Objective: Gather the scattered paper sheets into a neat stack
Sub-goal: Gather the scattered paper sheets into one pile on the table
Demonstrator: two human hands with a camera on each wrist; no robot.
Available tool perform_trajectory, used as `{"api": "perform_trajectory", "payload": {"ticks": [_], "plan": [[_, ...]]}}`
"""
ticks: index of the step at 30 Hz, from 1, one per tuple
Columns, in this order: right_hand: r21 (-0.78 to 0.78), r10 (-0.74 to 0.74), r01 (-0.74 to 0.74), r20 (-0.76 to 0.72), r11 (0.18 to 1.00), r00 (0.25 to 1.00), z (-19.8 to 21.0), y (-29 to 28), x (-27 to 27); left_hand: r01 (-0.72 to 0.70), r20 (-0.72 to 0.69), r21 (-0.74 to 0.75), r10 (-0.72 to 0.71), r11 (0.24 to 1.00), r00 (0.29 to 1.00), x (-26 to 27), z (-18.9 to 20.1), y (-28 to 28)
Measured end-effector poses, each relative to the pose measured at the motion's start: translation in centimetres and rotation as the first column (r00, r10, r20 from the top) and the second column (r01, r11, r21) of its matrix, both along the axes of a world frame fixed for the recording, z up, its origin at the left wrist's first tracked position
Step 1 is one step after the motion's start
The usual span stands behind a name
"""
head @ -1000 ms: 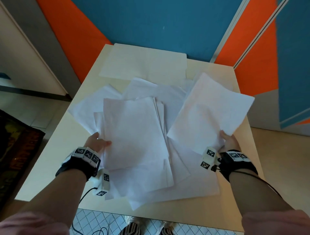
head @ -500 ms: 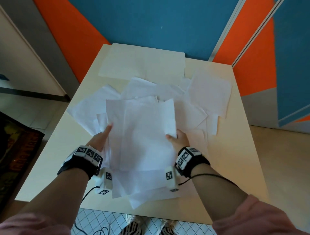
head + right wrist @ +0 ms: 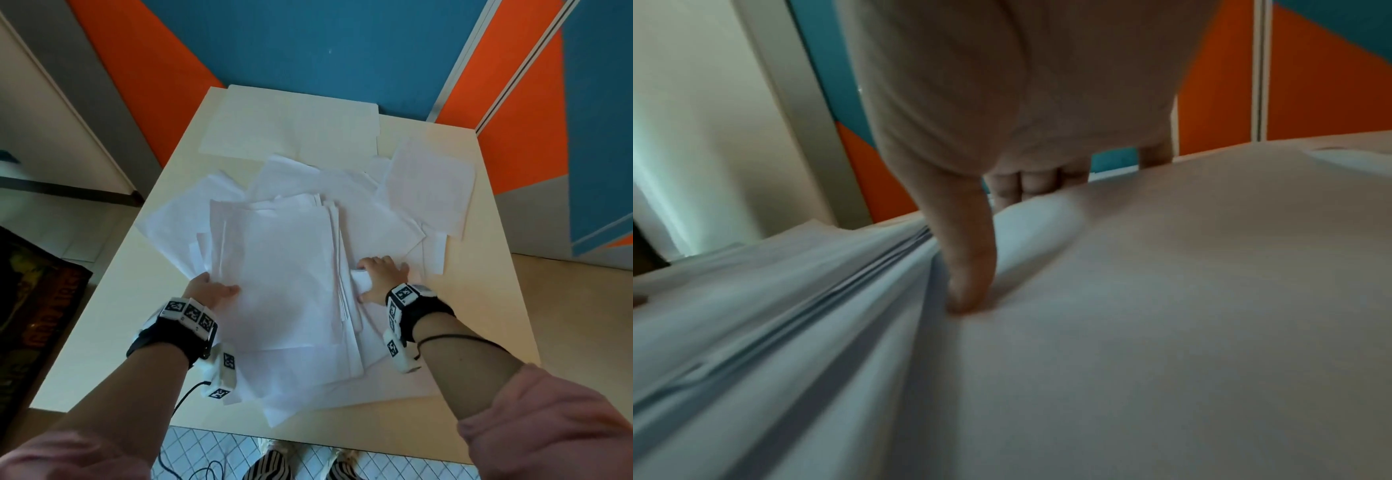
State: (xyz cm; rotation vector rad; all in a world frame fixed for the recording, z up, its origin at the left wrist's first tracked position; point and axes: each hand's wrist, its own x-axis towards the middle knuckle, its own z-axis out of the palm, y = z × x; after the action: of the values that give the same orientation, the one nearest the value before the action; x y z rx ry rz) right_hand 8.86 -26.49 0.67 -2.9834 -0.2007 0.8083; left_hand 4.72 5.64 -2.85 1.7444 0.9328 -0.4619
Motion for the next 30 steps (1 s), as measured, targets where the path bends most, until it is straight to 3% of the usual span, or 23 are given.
{"api": "perform_trajectory", "payload": {"ticks": [3, 5, 8, 13, 15, 19, 24, 26, 28, 30], "plan": [[0.027, -0.021, 0.021, -0.021, 0.999, 1.000, 0.2, -0.4, -0.1, 0.030, 0.001, 0.020, -0.030, 0.999, 1.000, -0.1, -0.1, 0.1], [0.181, -0.153, 0.160, -0.050, 0.970, 0.987, 0.1, -1.5, -0.2, 0.033, 0.003, 0.023, -0.033, 0.999, 0.999, -0.1, -0.3, 0.2], [0.382, -0.398, 0.396, -0.077, 0.835, 0.914, 0.6, -4.2, -0.4, 0.069, -0.014, 0.075, -0.068, 0.995, 0.998, -0.2, 0.0, 0.0], [0.503, -0.649, 0.614, -0.130, 0.608, 0.750, 1.7, -5.9, -1.6, 0.124, -0.034, 0.159, -0.120, 0.979, 0.992, -0.2, 0.6, -1.2], [0.519, -0.634, 0.634, -0.208, 0.574, 0.745, 1.8, -4.3, -2.4, 0.137, -0.035, 0.164, -0.133, 0.977, 0.991, 0.0, 0.7, -1.7], [0.482, -0.494, 0.612, -0.361, 0.627, 0.791, 1.3, -1.4, -2.9, 0.166, -0.011, 0.135, -0.167, 0.977, 0.986, 0.0, 0.9, -2.4], [0.603, -0.558, 0.598, -0.284, 0.528, 0.779, 1.3, -2.6, -2.9, 0.192, 0.018, 0.161, -0.198, 0.968, 0.980, -0.7, 1.3, -3.3], [0.582, -0.541, 0.635, -0.358, 0.508, 0.761, 0.6, -2.0, -3.2, 0.265, 0.011, 0.145, -0.270, 0.953, 0.963, -0.7, 1.7, -4.6], [0.590, -0.561, 0.713, -0.465, 0.380, 0.684, 0.4, -0.9, -3.5, 0.329, 0.005, 0.103, -0.332, 0.939, 0.943, -0.4, 2.1, -6.3], [0.565, -0.629, 0.807, -0.567, 0.174, 0.532, 0.8, -0.6, -3.7, 0.338, 0.001, 0.110, -0.340, 0.935, 0.941, 0.0, 2.4, -7.4]]}}
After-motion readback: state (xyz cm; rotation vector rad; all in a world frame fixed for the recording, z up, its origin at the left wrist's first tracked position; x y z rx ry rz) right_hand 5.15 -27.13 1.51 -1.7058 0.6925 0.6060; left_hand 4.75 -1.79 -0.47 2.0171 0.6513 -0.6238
